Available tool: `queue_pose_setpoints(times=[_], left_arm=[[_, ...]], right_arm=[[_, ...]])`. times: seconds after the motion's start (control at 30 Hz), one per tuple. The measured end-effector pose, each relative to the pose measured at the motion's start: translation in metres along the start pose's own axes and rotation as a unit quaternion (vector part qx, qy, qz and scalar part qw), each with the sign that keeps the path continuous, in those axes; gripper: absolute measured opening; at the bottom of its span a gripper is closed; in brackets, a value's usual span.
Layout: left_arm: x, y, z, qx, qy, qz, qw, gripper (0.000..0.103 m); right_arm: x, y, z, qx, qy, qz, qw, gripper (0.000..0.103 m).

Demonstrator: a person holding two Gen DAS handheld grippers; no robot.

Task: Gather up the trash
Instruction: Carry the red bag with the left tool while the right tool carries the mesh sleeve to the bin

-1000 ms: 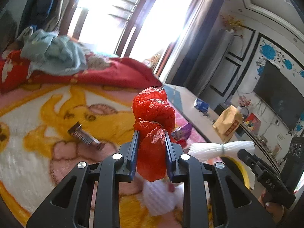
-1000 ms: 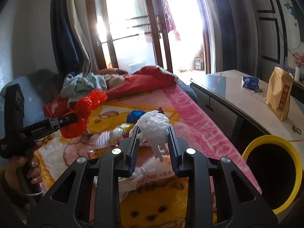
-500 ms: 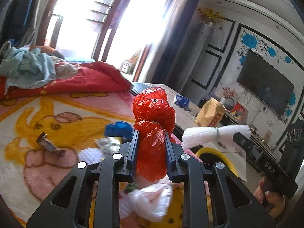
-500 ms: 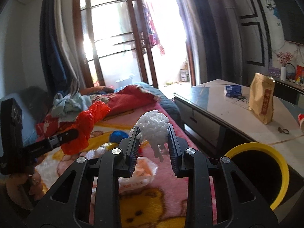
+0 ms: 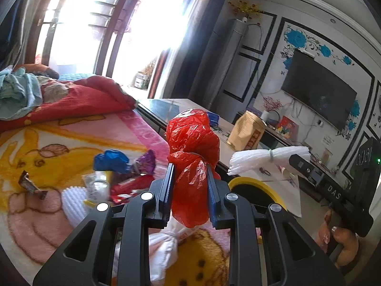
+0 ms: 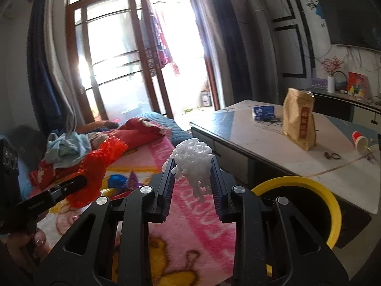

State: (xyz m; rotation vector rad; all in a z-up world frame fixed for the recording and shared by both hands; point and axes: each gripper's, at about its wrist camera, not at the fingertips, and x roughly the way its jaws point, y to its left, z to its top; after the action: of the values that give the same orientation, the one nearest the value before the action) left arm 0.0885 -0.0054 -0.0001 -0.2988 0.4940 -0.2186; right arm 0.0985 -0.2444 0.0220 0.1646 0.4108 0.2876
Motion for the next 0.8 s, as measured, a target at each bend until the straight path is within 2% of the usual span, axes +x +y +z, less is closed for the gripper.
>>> queue_pose_setpoints(times=[0.33, 0.8], left_arm=[[0.023, -0.027, -0.009, 0.023, 0.021, -0.024, 0.9992, 0.023], [0.053, -0.064, -0.021, 0.056, 0.047, -0.055, 0.9959, 0.023]], right_arm=[[-0.008, -0.031, 0.000, 0.023, -0.005, -0.034, 0.999, 0.022], [-0.011, -0.077, -0.006, 0.062, 0.009, -0.106, 0.992, 0.022]])
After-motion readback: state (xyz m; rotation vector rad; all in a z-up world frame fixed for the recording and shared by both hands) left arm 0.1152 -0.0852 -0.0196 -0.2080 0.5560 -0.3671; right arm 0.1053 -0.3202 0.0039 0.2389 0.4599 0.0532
